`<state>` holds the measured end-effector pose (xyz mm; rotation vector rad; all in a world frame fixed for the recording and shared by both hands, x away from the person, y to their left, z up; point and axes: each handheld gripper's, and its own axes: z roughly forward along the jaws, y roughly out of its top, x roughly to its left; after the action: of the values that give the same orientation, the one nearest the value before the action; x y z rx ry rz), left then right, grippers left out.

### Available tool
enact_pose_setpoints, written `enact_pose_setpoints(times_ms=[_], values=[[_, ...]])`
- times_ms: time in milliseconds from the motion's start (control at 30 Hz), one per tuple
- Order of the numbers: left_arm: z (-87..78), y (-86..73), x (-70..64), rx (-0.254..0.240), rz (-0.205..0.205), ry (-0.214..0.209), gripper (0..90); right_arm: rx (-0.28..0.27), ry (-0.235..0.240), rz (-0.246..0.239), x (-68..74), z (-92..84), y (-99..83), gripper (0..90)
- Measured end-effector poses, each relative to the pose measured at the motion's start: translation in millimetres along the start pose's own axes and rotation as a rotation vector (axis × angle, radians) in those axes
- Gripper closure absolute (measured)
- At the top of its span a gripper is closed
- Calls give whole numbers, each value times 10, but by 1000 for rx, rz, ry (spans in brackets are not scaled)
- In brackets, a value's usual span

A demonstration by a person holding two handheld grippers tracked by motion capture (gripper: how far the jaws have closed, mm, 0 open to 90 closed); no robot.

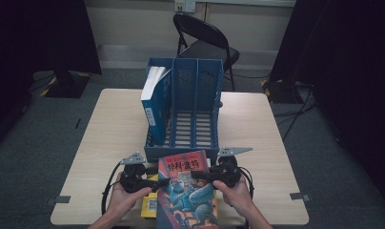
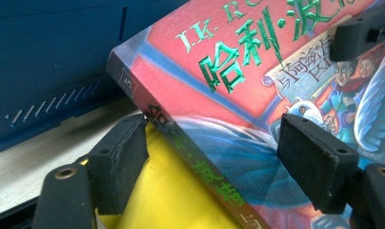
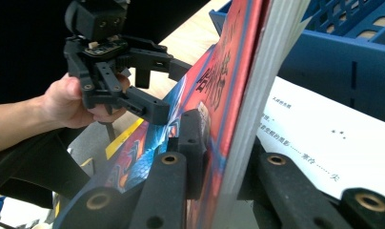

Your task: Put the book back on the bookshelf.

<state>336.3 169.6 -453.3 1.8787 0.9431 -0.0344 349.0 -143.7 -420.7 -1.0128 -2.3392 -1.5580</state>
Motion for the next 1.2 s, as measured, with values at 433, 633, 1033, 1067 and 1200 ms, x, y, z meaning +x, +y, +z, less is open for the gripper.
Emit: enact_pose_setpoints(times_ms=[433,633,1033,1067,1200], values=[[24,34,51,4,-70,-71,331,-2,-17,-9,45,-25,11,798],[6,41,37,-5,-59,-80,341,-5,-28,-4,50,-23,8,812],[-42,119,-25,-55,-37,-174,413,-61,-3,-17,116,-91,56,831],[-36,128,-38,-53,-28,-188,440,-60,-4,-17,117,-91,58,831],[-37,166,-178,-77,9,-182,524,-56,-15,-31,155,-64,74,829]])
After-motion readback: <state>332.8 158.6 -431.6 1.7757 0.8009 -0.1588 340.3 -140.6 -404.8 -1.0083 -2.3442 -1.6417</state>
